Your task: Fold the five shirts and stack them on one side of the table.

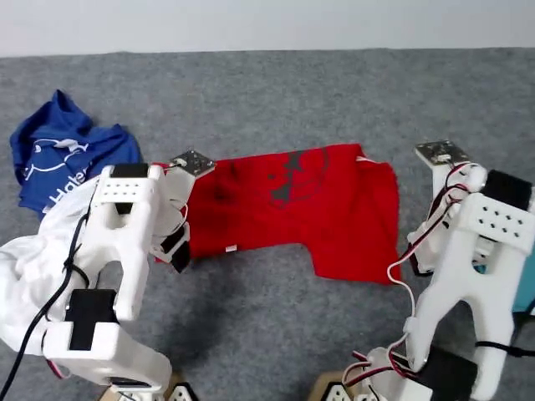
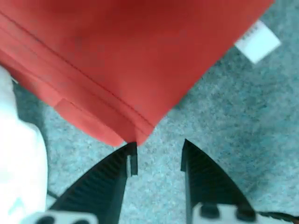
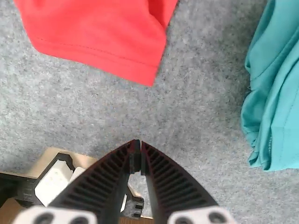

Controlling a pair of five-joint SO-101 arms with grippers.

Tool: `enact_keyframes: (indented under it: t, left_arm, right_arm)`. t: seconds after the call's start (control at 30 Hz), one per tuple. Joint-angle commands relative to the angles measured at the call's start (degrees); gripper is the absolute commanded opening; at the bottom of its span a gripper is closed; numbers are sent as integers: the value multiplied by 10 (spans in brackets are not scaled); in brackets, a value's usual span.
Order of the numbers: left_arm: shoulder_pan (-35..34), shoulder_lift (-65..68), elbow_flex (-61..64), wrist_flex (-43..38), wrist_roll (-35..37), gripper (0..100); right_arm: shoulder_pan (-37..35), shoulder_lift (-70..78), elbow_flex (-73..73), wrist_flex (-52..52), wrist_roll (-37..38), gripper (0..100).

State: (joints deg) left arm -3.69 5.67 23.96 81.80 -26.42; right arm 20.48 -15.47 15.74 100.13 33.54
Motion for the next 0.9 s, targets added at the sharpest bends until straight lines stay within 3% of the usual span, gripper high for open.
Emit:
enact_keyframes:
  t: [0.0, 0.1, 0.3, 0.57, 0.87]
  left_arm:
    - [-3, -29, 15, -42, -6, 167]
    - [-18, -29, 30, -65, -6, 147]
    - [-23, -33, 29, -46, -7, 1]
    - [-26, -36, -23, 27, -9, 3]
    - [-66, -30, -26, 39, -54, 3]
  right_arm:
    - [7, -24, -1, 5, 7, 9]
    - [7, -25, -1, 5, 7, 9]
    - [7, -25, -1, 6, 7, 9]
    - [5, -25, -1, 7, 5, 9]
    - [7, -29, -3, 22, 5, 9]
